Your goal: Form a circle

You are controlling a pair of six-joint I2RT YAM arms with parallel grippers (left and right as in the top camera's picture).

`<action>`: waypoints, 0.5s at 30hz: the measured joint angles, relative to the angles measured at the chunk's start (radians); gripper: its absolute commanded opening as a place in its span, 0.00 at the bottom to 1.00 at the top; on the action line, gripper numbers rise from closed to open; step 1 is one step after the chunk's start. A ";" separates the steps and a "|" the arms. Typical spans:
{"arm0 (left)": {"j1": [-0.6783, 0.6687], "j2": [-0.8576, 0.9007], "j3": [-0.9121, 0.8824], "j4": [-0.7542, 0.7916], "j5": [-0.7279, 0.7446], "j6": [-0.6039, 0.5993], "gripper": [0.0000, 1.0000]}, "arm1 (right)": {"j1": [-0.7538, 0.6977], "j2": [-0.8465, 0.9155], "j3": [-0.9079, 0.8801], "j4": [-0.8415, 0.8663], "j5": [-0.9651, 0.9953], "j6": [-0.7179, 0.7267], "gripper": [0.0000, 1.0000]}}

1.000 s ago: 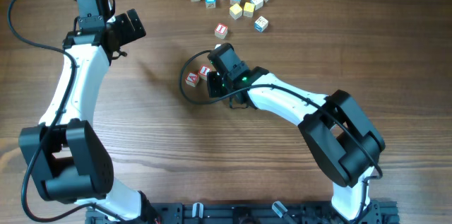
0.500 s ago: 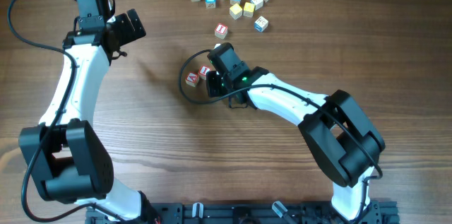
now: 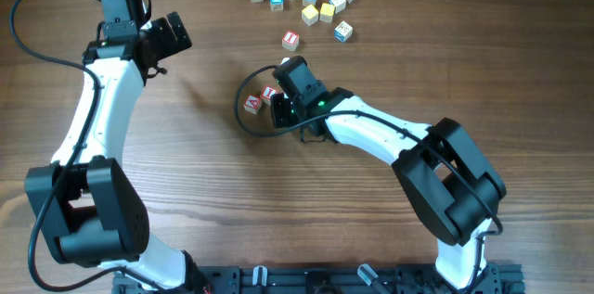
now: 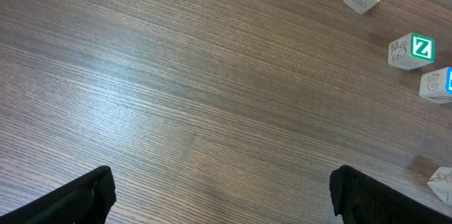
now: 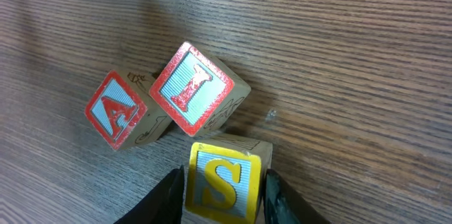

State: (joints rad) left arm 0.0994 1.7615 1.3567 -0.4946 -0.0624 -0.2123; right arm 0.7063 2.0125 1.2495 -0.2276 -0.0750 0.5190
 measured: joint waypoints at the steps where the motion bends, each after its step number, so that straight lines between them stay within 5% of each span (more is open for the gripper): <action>1: 0.000 0.000 0.000 0.000 0.000 0.000 1.00 | 0.000 0.000 0.000 0.000 -0.001 0.000 0.45; 5: 0.000 0.000 0.000 0.000 0.000 0.000 1.00 | 0.000 0.000 0.000 0.000 -0.003 0.001 0.64; 15: 0.000 0.000 0.000 0.000 0.000 0.000 1.00 | -0.002 -0.006 0.000 0.044 0.001 -0.005 0.70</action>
State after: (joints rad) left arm 0.0994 1.7615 1.3567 -0.4946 -0.0620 -0.2123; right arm 0.7044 2.0068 1.2495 -0.1833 -0.0738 0.5137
